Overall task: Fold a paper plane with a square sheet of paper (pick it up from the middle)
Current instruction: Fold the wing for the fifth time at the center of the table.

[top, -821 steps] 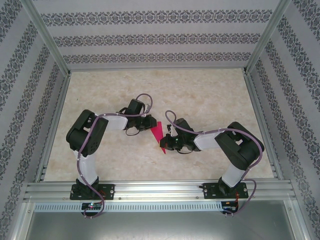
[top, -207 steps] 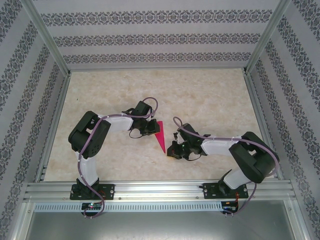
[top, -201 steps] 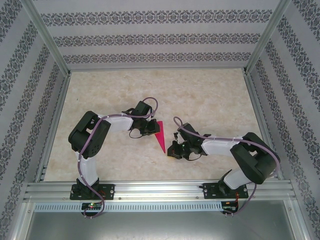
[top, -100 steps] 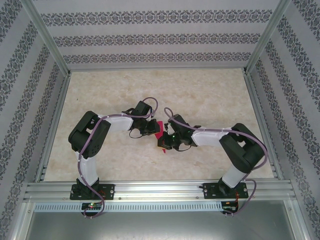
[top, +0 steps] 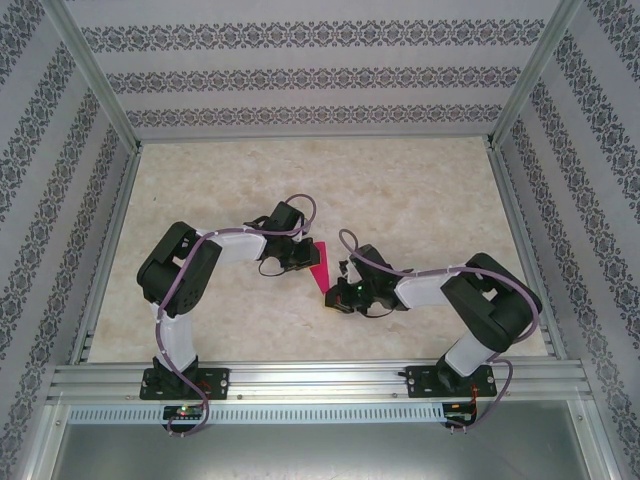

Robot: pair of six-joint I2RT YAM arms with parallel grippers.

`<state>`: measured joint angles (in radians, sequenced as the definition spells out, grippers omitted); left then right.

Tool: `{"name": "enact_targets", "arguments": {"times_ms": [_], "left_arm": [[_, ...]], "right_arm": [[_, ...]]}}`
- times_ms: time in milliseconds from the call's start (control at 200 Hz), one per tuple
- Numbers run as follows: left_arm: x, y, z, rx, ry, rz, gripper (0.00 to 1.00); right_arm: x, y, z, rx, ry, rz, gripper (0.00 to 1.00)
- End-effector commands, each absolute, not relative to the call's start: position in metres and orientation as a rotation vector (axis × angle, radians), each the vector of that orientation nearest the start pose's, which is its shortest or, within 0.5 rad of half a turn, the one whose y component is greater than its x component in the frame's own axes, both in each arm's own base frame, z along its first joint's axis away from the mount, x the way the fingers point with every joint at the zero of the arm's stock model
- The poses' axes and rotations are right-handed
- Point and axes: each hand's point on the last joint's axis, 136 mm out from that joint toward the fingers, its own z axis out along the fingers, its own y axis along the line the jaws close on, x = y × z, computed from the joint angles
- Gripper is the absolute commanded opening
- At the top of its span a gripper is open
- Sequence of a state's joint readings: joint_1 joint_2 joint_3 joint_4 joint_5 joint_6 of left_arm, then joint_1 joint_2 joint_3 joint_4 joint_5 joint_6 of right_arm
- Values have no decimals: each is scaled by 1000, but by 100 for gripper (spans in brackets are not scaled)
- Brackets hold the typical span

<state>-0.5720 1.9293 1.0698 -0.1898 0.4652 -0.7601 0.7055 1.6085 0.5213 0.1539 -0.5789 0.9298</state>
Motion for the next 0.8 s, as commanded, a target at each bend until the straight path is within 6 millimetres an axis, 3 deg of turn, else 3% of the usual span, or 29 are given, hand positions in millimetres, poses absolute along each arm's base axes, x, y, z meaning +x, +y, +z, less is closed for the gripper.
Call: {"name": "enact_targets", "arguments": {"times_ms": [0, 135, 230, 425, 500, 639, 794], "left_arm": [[310, -271, -28, -132, 2963, -761, 17], [309, -275, -25, -121, 2952, -790, 17], [310, -277, -25, -119, 2952, -793, 17], [312, -280, -23, -118, 2949, -804, 17], [313, -281, -20, -112, 2946, -811, 17], [314, -281, -15, -86, 2932, -809, 17], [318, -287, 9, -52, 2877, -867, 22]], "right_arm": [[172, 275, 13, 85, 2927, 1233, 3], [206, 296, 59, 1, 2765, 1270, 4], [227, 300, 65, 1, 2728, 1219, 3], [249, 313, 42, 93, 2727, 1298, 1], [245, 312, 25, 96, 2786, 1261, 1], [230, 289, -8, 143, 2892, 1104, 0], [216, 281, -25, 148, 2941, 1100, 0]]}}
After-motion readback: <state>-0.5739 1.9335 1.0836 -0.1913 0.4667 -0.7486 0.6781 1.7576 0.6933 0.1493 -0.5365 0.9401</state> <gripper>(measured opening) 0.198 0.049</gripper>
